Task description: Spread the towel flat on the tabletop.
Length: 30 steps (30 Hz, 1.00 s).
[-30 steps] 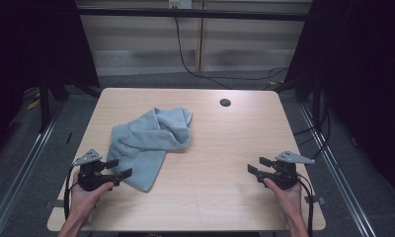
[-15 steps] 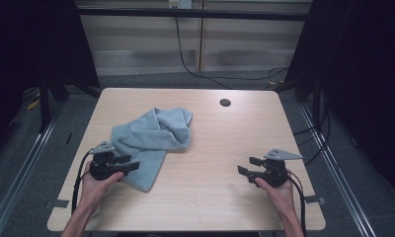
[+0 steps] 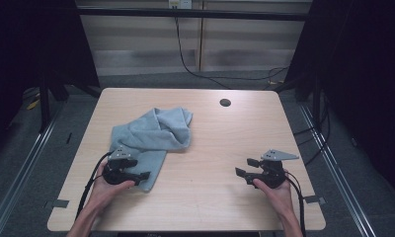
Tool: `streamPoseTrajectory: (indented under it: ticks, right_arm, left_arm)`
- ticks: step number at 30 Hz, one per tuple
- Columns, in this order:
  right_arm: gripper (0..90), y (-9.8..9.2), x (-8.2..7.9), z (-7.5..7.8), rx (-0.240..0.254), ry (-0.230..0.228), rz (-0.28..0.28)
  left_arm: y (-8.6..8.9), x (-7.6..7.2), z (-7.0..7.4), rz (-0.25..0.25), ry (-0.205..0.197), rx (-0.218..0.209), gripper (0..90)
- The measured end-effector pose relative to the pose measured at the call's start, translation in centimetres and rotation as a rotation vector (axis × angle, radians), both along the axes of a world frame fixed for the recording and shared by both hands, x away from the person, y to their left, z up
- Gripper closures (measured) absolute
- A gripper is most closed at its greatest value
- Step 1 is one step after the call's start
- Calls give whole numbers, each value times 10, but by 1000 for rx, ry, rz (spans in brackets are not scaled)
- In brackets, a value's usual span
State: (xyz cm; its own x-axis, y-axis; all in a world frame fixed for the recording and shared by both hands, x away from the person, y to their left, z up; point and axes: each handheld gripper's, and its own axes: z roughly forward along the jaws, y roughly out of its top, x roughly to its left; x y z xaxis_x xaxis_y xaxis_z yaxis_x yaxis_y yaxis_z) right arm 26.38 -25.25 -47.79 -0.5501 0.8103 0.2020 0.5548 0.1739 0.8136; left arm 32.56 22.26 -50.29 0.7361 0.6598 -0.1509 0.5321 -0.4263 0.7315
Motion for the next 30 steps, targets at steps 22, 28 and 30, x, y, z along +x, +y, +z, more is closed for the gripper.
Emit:
streamPoseTrajectory:
  ticks: [22, 28, 30]
  right_arm:
    - [374, 9, -3, -1, -5, 14, 48]
    - [395, 21, 0, 0, -25, 5, 87]
    - [396, 29, 4, 1, -39, 3, 113]
  left_arm:
    - [1, -33, 7, -166, 13, -17, 734]
    - [16, -40, 9, -162, 2, -39, 734]
    - [22, -38, 7, -123, 9, -55, 733]
